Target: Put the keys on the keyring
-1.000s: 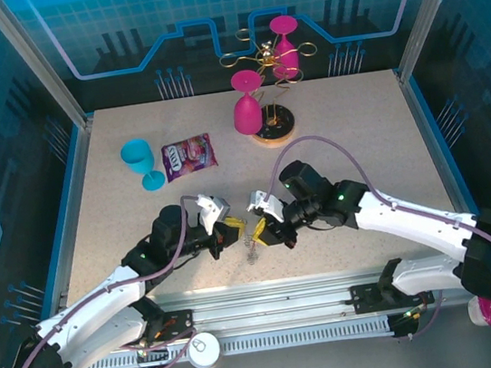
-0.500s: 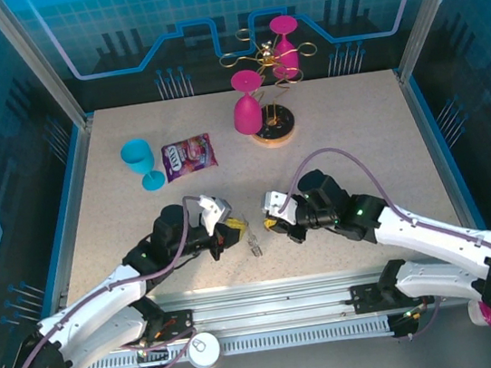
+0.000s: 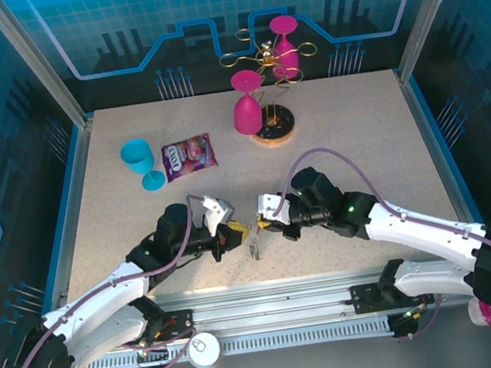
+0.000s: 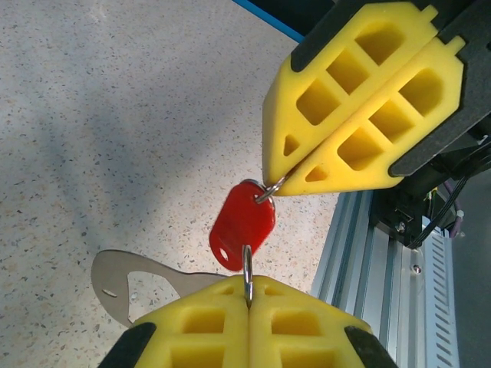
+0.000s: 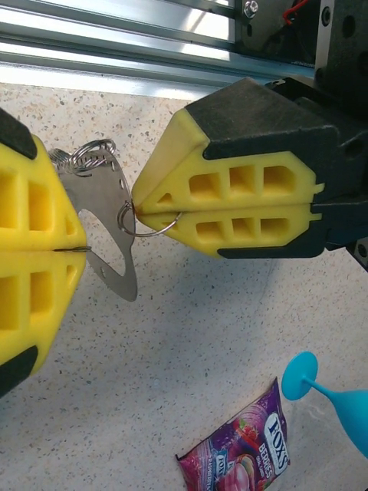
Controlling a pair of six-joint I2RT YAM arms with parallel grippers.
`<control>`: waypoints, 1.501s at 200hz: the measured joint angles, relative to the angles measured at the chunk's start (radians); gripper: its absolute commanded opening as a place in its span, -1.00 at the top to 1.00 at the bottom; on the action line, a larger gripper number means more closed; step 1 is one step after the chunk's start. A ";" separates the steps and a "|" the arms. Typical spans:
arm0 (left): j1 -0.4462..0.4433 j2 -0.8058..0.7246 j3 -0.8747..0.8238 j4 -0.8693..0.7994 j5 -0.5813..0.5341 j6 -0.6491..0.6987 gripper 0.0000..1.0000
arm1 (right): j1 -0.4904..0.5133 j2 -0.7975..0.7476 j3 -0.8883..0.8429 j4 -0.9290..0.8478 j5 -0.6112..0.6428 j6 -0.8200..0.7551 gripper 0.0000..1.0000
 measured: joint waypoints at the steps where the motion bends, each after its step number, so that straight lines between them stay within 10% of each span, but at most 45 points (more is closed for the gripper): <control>1: 0.000 0.000 0.000 0.001 0.000 -0.001 1.00 | 0.000 0.000 0.000 0.000 0.000 0.000 1.00; 300: -0.001 0.014 0.000 0.015 0.008 -0.051 1.00 | 0.080 0.045 0.001 0.052 0.111 -0.056 1.00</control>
